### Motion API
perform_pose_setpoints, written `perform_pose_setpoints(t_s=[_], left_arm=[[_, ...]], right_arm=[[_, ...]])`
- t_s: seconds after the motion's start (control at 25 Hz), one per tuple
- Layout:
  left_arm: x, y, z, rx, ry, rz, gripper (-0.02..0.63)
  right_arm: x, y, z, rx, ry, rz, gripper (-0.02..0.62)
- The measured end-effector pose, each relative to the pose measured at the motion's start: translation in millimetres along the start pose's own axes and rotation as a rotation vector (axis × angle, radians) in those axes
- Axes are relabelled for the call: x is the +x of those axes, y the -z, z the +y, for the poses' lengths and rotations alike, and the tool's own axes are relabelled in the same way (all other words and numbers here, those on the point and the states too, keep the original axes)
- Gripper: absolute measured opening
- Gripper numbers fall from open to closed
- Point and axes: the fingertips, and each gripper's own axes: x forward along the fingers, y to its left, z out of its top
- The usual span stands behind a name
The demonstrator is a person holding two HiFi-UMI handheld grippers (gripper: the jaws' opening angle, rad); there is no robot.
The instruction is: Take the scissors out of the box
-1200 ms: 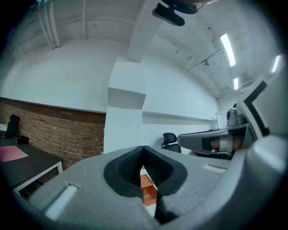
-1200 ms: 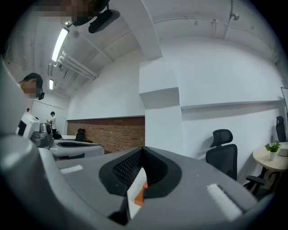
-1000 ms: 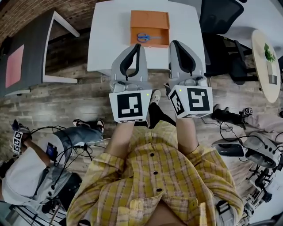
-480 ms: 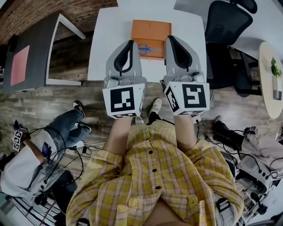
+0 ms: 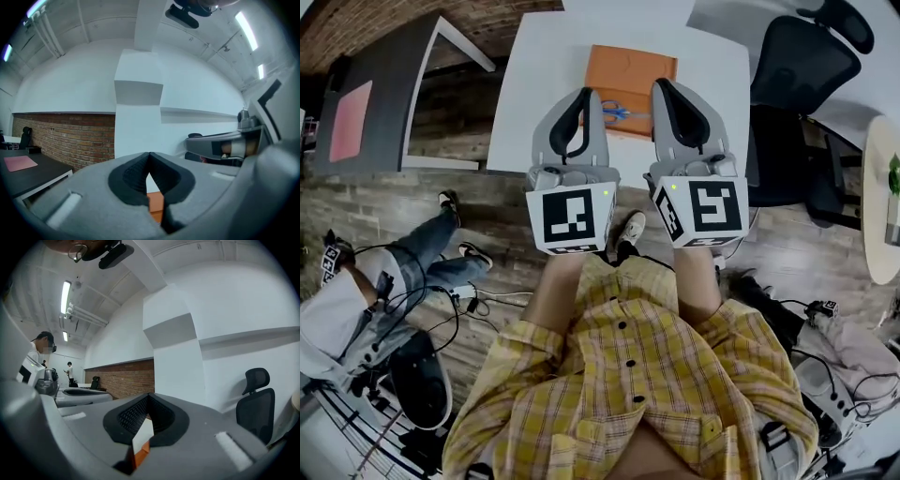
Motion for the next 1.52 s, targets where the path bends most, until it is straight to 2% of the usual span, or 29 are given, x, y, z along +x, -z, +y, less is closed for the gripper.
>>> perform_pose_setpoints(t_s=[0.2, 0.44, 0.64, 0.76, 1.0, 1.2, 1.52], left_arm=[[6.9, 13.8, 21.5, -0.013, -0.005, 0.032, 0.000], [55.2, 30.6, 53.7, -0.037, 0.041, 0.084, 0.000], [32.6, 42.0, 27.6, -0.038, 0.085, 0.092, 0.000], [22.5, 47.4, 23.5, -0.041, 0.096, 0.093, 0.000], [66.3, 60.6, 42.5, -0.051, 0.114, 0.130, 0.000], [72.5, 70.1, 47.5, -0.065, 0.118, 0.146, 0.000], [72.1, 89.0, 45.4, -0.075, 0.115, 0.171, 0.000]], right_arm=[[19.3, 11.3, 12.2, -0.011, -0.014, 0.041, 0.003], [73.7, 34.9, -0.3, 0.004, 0.014, 0.124, 0.003], [44.1, 50.2, 0.1, -0.014, 0.024, 0.155, 0.003], [36.7, 58.5, 8.7, -0.036, 0.004, 0.171, 0.003], [88.1, 90.9, -2.7, -0.047, -0.032, 0.262, 0.003], [102.1, 119.9, 0.0, -0.068, -0.075, 0.337, 0.003], [107.0, 184.6, 7.6, -0.140, -0.206, 0.461, 0.040]])
